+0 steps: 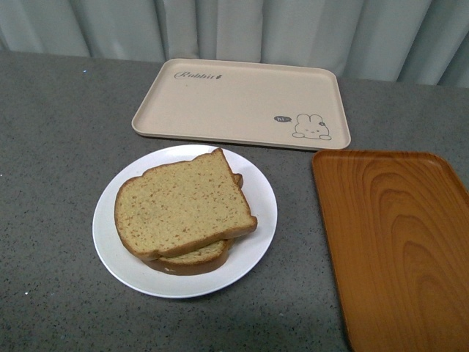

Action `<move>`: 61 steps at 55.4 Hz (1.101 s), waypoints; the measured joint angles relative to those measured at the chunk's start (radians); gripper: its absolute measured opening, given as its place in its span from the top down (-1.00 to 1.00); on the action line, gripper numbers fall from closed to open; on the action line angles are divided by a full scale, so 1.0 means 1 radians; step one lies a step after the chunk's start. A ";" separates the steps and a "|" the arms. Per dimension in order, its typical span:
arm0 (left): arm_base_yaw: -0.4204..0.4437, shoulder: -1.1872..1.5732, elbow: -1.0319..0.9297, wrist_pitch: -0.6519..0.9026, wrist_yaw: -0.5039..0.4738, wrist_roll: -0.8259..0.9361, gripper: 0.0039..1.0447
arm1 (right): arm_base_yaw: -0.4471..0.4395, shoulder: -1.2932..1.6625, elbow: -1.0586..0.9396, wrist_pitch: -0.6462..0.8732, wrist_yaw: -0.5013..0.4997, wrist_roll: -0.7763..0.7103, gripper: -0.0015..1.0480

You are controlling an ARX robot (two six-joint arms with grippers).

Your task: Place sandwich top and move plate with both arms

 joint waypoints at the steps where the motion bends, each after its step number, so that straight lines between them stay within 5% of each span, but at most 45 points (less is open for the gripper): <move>1: 0.000 0.040 0.001 0.039 0.002 -0.006 -0.88 | 0.000 0.000 0.000 0.000 0.000 0.000 -0.34; 11: 0.001 0.463 0.069 0.364 0.077 -0.044 -0.88 | 0.000 0.000 0.000 0.000 0.000 0.002 -0.87; 43: 0.127 1.304 0.443 0.259 0.675 -0.265 -0.88 | 0.000 0.000 0.000 0.000 0.000 0.000 -0.83; 61: 0.157 1.558 0.612 0.180 0.798 -0.260 -0.88 | 0.000 0.000 0.000 0.000 0.000 0.000 -0.83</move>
